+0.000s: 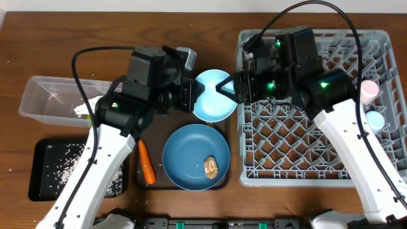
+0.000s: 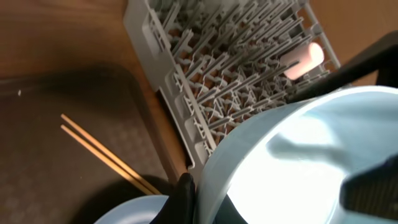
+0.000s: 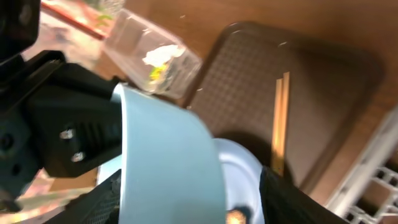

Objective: Sort waste into correct bins and load items into the dishwasher rack

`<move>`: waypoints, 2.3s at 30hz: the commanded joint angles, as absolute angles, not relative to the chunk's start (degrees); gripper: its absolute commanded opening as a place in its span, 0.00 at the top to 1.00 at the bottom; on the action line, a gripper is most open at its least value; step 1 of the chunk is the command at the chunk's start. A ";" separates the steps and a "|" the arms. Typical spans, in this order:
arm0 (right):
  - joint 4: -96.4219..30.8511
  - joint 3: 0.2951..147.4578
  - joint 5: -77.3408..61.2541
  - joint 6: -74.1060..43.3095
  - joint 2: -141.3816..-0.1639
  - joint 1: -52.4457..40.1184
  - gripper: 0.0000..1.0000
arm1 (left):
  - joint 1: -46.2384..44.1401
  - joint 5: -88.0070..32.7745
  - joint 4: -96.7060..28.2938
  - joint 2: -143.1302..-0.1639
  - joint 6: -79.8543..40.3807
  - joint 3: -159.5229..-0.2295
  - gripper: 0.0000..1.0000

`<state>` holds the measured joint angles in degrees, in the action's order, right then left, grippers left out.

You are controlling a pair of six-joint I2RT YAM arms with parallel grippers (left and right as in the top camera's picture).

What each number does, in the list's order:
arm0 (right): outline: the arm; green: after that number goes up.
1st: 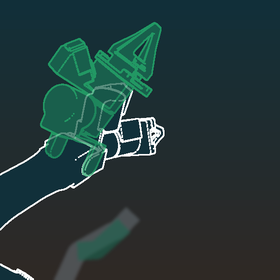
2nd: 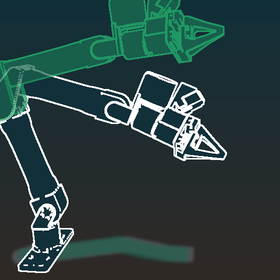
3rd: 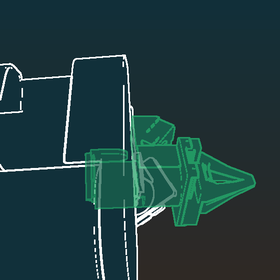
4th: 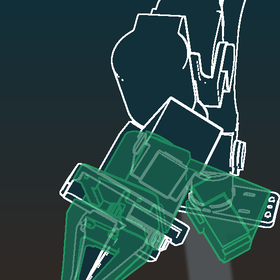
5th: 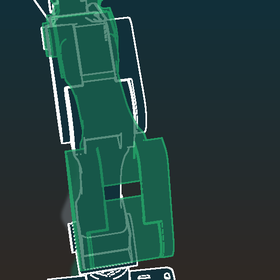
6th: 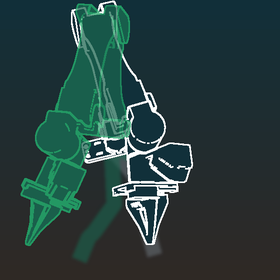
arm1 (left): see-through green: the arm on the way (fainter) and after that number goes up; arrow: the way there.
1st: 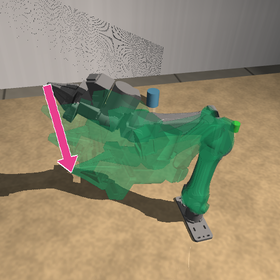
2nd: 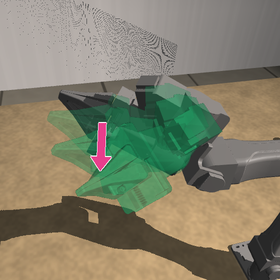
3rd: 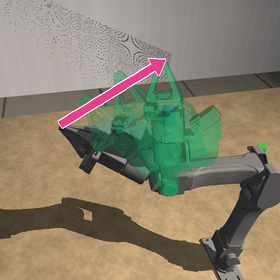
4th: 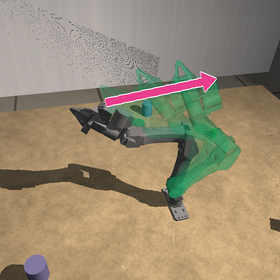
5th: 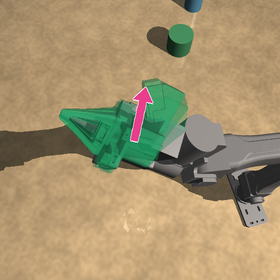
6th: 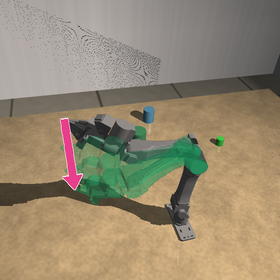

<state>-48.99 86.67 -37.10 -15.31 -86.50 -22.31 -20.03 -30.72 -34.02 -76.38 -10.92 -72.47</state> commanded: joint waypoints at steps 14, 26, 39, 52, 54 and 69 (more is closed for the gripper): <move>-48.60 87.00 -45.23 -14.33 -85.49 -21.69 0.88 | -19.79 -31.48 -29.43 -74.35 -11.46 -73.87 0.92; -47.57 87.00 -40.34 -14.04 -84.16 -21.69 0.90 | -19.79 -31.07 -29.43 -74.35 -11.44 -73.87 0.70; -49.36 87.00 -28.32 -14.06 -79.05 -21.74 0.90 | -19.81 -30.85 -29.32 -74.35 -11.27 -73.87 0.43; -51.70 87.00 -14.90 -14.04 -79.07 -21.78 0.90 | -19.81 -30.89 -29.26 -73.93 -11.27 -73.87 0.15; -51.99 87.00 -14.79 -13.63 -79.07 -21.80 0.90 | -19.81 -30.89 -29.26 -73.93 -11.27 -73.87 0.14; -55.81 87.02 6.11 -13.21 -78.96 -21.80 0.90 | -19.81 -30.92 -29.47 -73.89 -11.27 -73.87 0.14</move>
